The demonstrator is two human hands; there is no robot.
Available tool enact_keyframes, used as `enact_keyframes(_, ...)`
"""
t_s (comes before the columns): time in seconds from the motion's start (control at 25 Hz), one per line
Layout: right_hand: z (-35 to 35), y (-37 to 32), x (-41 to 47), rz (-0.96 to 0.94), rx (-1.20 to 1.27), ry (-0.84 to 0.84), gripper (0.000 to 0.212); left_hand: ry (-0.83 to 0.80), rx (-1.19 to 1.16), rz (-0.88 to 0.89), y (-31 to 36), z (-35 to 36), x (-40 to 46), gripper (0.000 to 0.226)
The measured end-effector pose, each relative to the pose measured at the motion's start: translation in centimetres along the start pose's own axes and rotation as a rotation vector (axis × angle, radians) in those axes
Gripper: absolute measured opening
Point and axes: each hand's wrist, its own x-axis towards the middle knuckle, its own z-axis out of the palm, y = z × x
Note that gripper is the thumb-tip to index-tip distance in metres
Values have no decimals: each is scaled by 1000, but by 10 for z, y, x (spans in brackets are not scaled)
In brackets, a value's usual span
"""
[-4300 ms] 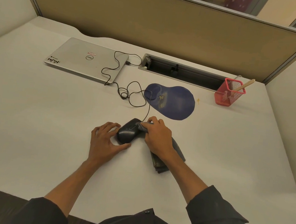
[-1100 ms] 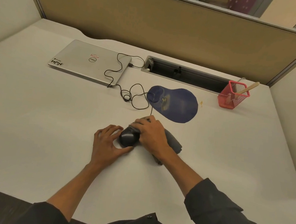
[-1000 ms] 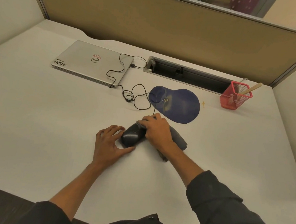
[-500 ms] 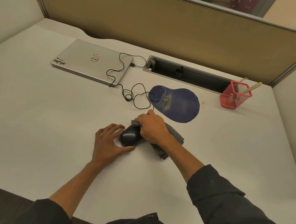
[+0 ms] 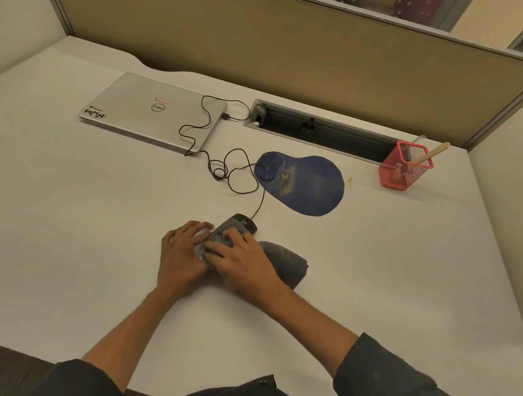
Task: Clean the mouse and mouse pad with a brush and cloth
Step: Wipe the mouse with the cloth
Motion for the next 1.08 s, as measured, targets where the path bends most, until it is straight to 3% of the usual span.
enact_keyframes(0.16, 17, 2, -32, 158, 9, 167, 52, -1, -19, -12, -1, 0, 0, 62)
enact_keyframes(0.4, 23, 33, -30, 520, 129, 149, 60, -11, -26, -10, -3, 1, 0, 66)
enact_keyframes(0.56, 15, 68, -20, 522, 122, 11, 44, -12, -21, -15, -3, 2, -1, 68)
enact_keyframes(0.72, 7, 70, -2, 499, 275, 94, 38, -18, 1, -16, -3, 2, 0, 69)
enact_keyframes(0.92, 15, 72, 2, 546, 196, 11, 40, -16, 15, -24, -3, 2, -1, 67)
enact_keyframes(1.08, 16, 65, 1, 513, 201, 87, 41, -12, 26, -13, -1, 2, 0, 67)
